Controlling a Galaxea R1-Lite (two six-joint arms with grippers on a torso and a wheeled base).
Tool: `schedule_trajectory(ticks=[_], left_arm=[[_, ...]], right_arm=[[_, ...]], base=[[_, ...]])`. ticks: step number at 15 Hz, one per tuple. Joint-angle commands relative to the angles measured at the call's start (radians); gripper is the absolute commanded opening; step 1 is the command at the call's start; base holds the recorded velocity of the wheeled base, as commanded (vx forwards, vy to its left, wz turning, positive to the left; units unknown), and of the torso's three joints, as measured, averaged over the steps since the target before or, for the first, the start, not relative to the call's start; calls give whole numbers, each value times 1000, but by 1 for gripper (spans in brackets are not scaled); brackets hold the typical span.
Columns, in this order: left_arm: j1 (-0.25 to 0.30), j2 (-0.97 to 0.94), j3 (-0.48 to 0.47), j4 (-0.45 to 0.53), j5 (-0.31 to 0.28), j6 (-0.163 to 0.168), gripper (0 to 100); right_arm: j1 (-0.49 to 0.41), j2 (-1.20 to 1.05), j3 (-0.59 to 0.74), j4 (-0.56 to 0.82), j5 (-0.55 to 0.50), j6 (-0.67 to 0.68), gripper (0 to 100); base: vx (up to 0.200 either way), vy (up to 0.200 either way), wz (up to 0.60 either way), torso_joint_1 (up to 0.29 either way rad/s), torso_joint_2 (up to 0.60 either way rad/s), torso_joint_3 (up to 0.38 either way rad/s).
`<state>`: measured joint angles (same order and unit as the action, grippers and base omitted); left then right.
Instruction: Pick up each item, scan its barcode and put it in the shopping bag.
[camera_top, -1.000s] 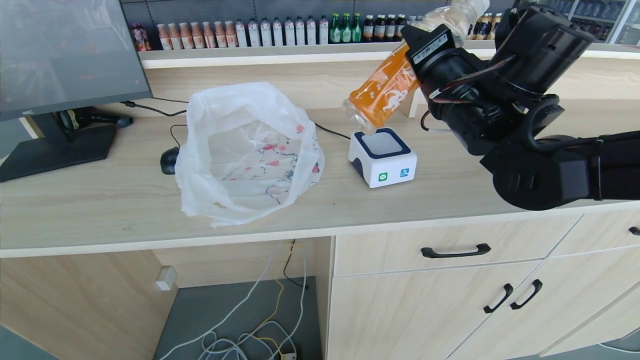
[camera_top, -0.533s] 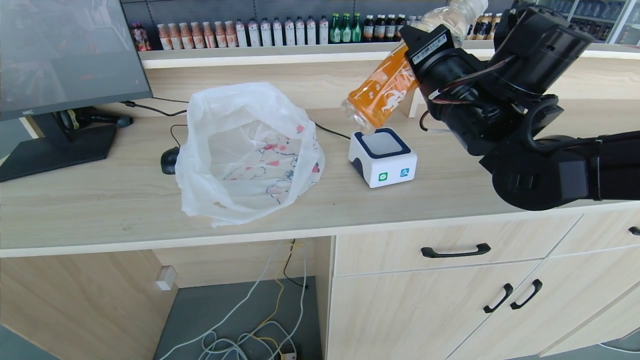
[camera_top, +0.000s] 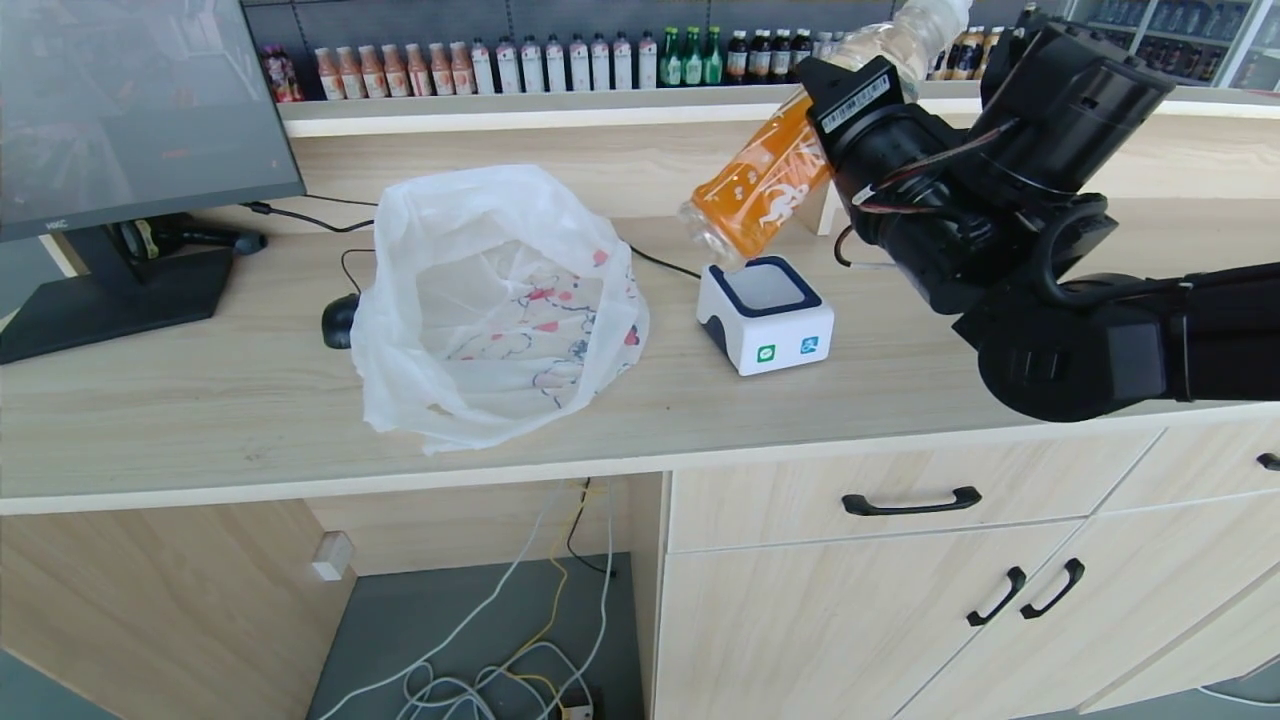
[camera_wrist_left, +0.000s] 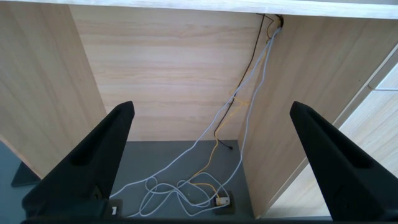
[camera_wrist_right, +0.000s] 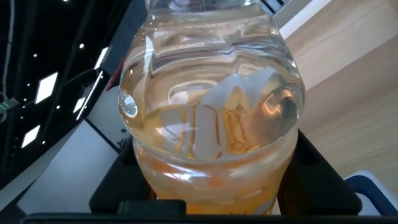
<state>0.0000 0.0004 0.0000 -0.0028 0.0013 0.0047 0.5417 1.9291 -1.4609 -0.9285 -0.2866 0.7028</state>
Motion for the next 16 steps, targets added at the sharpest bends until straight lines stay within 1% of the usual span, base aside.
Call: schedule_trajectory(ticks=[1, 4, 16], left_arm=[[0, 0, 0, 0, 0, 0, 100], [0, 0, 0, 0, 0, 0, 100], [0, 0, 0, 0, 0, 0, 100]], right_arm=[[-12, 24, -4, -1, 3, 24, 0], [-45, 47, -7, -1, 3, 67, 0], [-58, 87, -4, -1, 3, 161, 0]], base=[[0, 0, 0, 0, 0, 0], [0, 0, 0, 0, 0, 0], [0, 0, 0, 0, 0, 0]])
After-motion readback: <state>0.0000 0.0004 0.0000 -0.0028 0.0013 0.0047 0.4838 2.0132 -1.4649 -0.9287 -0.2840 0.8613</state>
